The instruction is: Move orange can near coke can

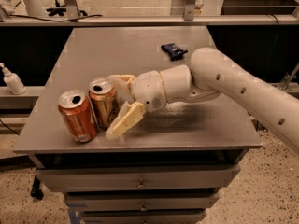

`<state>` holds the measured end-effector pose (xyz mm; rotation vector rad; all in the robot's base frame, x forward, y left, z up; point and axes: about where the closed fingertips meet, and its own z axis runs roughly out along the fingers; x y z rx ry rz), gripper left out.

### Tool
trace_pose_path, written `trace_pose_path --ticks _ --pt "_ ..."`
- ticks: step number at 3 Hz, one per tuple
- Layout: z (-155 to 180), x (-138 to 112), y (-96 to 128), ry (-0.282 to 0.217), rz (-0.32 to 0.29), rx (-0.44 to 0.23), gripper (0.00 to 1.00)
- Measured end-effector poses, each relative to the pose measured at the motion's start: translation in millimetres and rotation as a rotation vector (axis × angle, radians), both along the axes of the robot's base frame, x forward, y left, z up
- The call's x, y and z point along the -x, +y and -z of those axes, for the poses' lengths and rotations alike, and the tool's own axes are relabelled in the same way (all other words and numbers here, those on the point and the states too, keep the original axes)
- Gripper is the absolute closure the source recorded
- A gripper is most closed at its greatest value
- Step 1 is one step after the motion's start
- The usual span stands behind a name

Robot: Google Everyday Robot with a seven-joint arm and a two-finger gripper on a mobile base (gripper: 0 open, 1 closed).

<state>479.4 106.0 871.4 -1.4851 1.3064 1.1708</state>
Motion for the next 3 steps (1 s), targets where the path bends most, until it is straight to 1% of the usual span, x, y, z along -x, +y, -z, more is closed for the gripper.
trace_pose_path --ticks 1,2,3 --pt "-5.8 -4.0 -10.0 -0.014 -0.008 0.016 0.0" --pt "-31.6 -21.5 -39.9 -0.07 0.013 0.035 0.0" --pt "-71.3 -49.1 -68.9 -0.166 0.058 0.04 0.0"
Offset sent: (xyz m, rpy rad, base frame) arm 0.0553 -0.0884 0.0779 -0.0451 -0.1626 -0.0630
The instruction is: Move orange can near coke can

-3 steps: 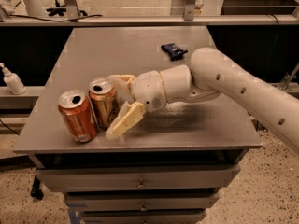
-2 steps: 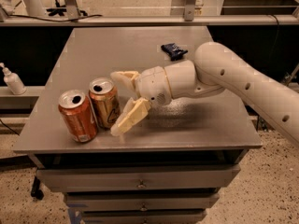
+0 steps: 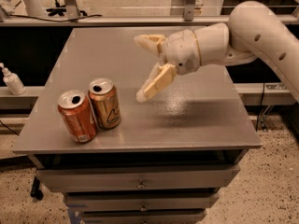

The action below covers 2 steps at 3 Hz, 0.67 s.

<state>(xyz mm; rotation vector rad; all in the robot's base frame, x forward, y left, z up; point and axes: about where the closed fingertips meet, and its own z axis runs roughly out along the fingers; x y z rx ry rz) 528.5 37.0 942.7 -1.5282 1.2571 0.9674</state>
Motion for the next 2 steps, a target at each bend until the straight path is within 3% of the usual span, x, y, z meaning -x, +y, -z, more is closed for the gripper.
trace_pose_path --ticks 1,2 --pt "-44.5 -25.3 -23.5 -0.101 0.049 -0.018 0.0" --pt "-57.5 -30.1 -28.1 -0.124 0.063 -0.031 0.0"
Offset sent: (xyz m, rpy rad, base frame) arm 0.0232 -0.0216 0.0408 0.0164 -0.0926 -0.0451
